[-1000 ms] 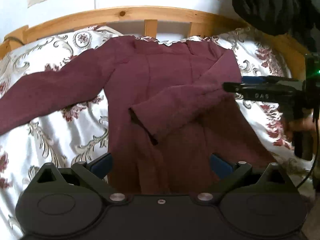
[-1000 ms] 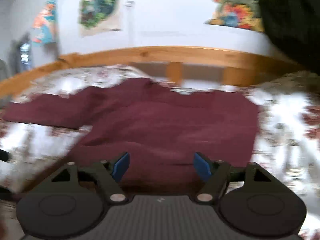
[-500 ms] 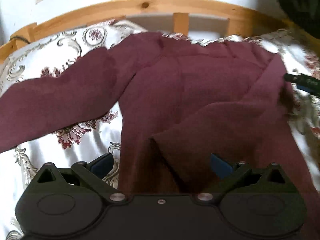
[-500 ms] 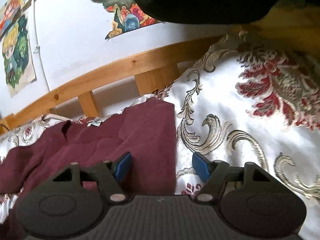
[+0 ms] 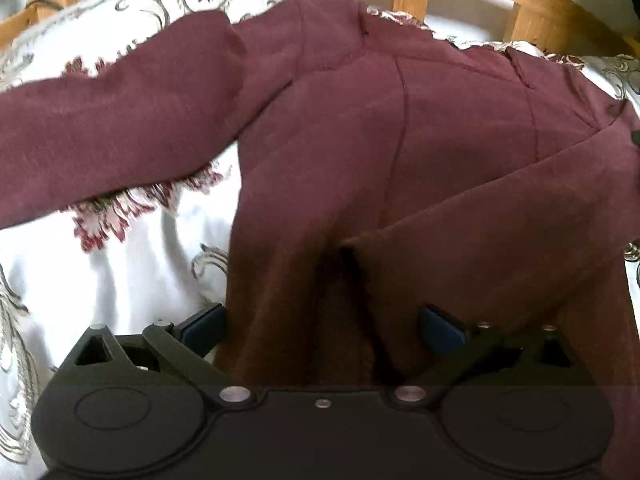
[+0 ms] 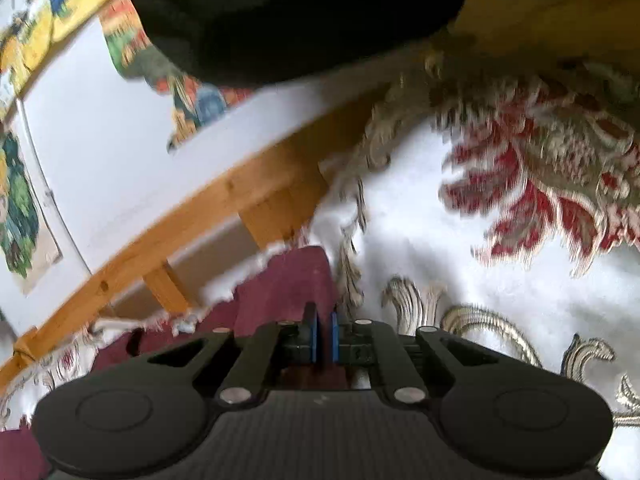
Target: Fold small clothes
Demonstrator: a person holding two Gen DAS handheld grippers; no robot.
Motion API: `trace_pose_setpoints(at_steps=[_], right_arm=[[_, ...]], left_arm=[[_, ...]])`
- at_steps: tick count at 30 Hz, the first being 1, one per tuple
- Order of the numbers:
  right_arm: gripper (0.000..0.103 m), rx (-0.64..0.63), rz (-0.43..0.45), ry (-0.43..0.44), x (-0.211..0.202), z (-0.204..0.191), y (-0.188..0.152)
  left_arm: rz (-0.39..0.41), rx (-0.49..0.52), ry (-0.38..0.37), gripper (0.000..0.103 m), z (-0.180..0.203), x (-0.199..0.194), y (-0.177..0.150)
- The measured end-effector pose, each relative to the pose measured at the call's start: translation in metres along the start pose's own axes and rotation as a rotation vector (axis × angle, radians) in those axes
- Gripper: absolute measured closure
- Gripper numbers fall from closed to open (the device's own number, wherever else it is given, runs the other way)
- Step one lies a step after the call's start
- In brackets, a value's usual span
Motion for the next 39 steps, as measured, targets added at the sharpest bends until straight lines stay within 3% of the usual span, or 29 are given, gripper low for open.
trace_pose_setpoints(at_steps=[4,6,8,12,17,22,25,30,35,39], right_arm=[[0.089,0.054,-0.065,-0.006,0.011,0.011,-0.012],[0.078,0.054,-0.051,-0.010,0.008,0.012,-0.008],[0.059,0.039,-0.036,-0.016,0.002,0.011,-0.007],[0.043,-0.029,-0.056,-0.054,-0.012,0.005,-0.017],[0.013,-0.182,-0.031,-0.154,-0.041,-0.005,-0.033],[0.011,-0.399,-0.050,-0.299,-0.054,-0.010,-0.063],[0.010,-0.442,-0.066,-0.337,-0.054,-0.015,-0.069],[0.000,-0.420,-0.052,-0.290,-0.076,-0.034,-0.069],[0.000,-0.401,-0.062,-0.236,-0.108,-0.054,-0.078],[0.000,-0.391,-0.078,-0.193,-0.134,-0.068,-0.088]], left_arm=[[-0.008,0.006,-0.002,0.001,-0.002,-0.001,0.000],[-0.015,0.000,-0.007,0.001,-0.005,-0.005,-0.001],[-0.011,-0.010,-0.012,0.001,-0.008,-0.011,-0.002],[-0.001,-0.015,-0.051,0.001,-0.009,-0.028,-0.005],[0.033,0.016,-0.089,0.001,-0.015,-0.060,-0.011],[0.074,0.043,-0.084,0.001,-0.040,-0.099,-0.020],[0.089,0.069,-0.046,0.001,-0.063,-0.122,-0.027],[0.142,0.059,0.060,0.001,-0.116,-0.161,-0.035],[0.265,-0.084,0.179,0.001,-0.181,-0.199,-0.036],[0.351,-0.146,0.219,0.001,-0.215,-0.217,-0.027]])
Point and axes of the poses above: each gripper's, at about its wrist camera, not at the fingertips, and x roughly the way its jaws point, z to its right, y to its top, the point moved 8 cm from there along x, roughly the way its jaws point, and after that the axes turned 13 degrees about -y, right-handed, at the moved point
